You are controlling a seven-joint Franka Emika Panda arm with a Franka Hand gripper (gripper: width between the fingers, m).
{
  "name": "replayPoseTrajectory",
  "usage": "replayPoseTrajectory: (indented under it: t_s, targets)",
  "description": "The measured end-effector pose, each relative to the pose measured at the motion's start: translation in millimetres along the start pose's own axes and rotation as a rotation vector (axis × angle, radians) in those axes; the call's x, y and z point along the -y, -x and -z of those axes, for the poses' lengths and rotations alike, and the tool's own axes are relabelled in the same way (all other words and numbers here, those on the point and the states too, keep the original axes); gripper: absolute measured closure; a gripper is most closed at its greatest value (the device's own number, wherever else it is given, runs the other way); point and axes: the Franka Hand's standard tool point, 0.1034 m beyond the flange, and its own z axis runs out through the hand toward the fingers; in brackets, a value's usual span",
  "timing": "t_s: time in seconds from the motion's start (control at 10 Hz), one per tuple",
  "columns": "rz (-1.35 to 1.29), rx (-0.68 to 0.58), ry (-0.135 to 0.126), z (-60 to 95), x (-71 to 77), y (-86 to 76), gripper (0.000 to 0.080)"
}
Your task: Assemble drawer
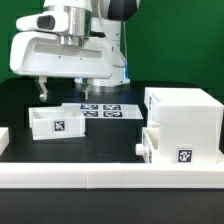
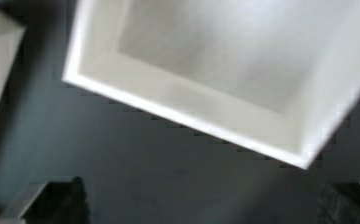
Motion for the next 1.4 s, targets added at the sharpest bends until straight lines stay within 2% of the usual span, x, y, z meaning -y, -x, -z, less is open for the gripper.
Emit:
replayPoseTrajectory:
  t_s: [0.4,0.5,0.7,0.8,1.0,1.4]
  targets:
    - [0.007,-0.006,0.004,-0.9,1.2,-3.0,0.0150]
    - [-0.035,-0.001,-0.004,-1.7,2.6,-0.1,0.0150]
    - [-0.183,0.060,-0.065,-9.1,18.7,20.2,0.0150]
    - [-0.189,0.081,-0.081,-13.9,24.3,26.5,0.0150]
    - [-0.191,0.100,-0.093,-25.2,31.2,35.1,0.0150]
    - [-0.190,0.100,-0.093,-25.6,30.4,34.4,0.0150]
